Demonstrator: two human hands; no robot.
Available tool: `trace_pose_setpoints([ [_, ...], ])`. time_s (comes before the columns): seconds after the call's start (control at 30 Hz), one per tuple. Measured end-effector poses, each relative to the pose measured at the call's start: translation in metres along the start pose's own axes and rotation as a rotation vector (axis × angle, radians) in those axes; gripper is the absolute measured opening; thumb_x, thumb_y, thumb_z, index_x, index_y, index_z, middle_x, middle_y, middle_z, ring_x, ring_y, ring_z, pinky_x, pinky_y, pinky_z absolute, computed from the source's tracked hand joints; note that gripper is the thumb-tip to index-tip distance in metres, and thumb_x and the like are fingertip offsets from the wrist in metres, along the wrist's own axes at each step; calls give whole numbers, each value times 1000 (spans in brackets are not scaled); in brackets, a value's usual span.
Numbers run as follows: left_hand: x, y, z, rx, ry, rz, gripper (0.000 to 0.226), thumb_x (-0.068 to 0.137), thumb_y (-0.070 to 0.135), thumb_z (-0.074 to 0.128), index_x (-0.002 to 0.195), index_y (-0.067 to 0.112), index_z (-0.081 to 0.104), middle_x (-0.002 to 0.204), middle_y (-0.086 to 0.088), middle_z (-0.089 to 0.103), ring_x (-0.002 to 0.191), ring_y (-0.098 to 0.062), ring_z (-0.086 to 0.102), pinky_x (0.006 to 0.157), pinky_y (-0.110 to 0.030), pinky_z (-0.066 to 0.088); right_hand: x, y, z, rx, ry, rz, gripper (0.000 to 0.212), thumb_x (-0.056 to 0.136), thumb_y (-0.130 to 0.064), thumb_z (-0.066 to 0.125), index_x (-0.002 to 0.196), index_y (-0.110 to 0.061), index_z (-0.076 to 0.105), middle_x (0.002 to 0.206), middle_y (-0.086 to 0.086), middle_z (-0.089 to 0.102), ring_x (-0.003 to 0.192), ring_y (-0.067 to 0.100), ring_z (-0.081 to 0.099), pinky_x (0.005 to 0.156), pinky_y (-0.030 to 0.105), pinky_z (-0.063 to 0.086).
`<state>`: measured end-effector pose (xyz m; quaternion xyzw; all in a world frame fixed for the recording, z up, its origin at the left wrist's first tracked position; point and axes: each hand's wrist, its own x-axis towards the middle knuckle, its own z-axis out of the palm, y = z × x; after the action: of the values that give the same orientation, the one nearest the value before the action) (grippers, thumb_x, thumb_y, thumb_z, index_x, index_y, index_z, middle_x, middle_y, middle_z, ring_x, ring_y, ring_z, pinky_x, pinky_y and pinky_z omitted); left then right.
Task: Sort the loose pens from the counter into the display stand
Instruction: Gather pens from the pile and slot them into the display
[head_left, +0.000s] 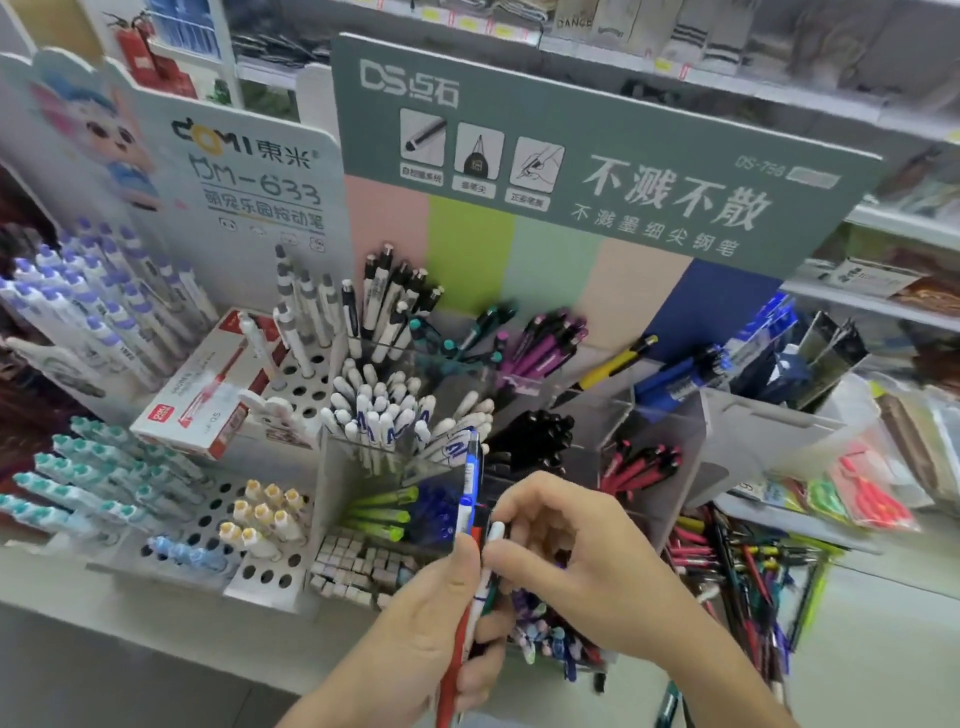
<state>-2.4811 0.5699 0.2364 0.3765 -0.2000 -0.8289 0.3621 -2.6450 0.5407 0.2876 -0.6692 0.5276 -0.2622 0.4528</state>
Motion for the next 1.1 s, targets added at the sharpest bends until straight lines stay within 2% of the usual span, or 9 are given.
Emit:
trace_pose_setpoints([
  [0.23,1,7,-2,278,-3,23,65,83,62,66,104,2,53,71,-13,55,43,-21,40,44,-25,34,-16,12,-22,305,73,6,19,94,-30,71,95,-14,60,85,1,68,70,15,61,66,29,50],
  [0.3,3,7,-3,335,22,59,54,85,53,59,103,3,53,71,-14,56,41,-21,39,44,-26,32,-18,12,-29,472,156,-14,31,94,-28,67,98,-2,53,92,15,72,65,24,64,60,32,53],
  [0.4,4,5,-3,369,55,85,50,86,47,54,106,2,54,66,-9,50,39,-19,36,41,-25,30,-22,8,-41,610,385,-48,35,86,-32,73,93,-4,52,80,23,71,50,28,59,49,28,52],
  [0.57,5,-4,3,240,78,46,74,74,65,51,104,-2,49,62,-2,37,37,-13,25,38,-20,26,-32,4,-51,486,516,-102,24,76,-14,73,84,-2,53,78,21,70,53,34,66,53,32,57],
  [0.63,6,-6,4,144,59,46,76,73,77,55,99,5,59,63,-3,35,38,-12,25,38,-20,24,-35,7,-52,508,533,-112,24,75,-6,71,82,4,50,79,19,69,59,37,70,56,33,59],
  [0.73,8,-6,8,70,35,110,77,56,83,71,92,15,66,64,-2,36,40,-12,26,38,-22,25,-40,16,-42,526,460,-88,31,73,0,79,74,5,48,79,19,65,66,42,72,60,41,62],
  [0.87,11,-5,20,129,179,160,88,64,76,72,97,-3,52,56,-3,39,38,-12,28,37,-20,25,-44,27,-1,515,208,-50,28,77,4,82,72,0,54,83,12,67,70,34,75,64,43,61],
  [1.0,11,-3,25,308,283,171,45,79,46,69,79,3,54,51,-7,42,40,-18,32,39,-23,27,-45,31,9,311,-1,15,12,83,-16,83,81,-14,71,81,3,74,74,19,73,71,37,59],
  [1.1,10,-5,23,497,269,165,34,96,32,59,75,6,53,51,-5,50,38,-15,38,38,-25,30,-39,28,-1,246,134,34,7,87,-21,78,86,-22,71,80,1,74,73,20,70,72,48,58],
])
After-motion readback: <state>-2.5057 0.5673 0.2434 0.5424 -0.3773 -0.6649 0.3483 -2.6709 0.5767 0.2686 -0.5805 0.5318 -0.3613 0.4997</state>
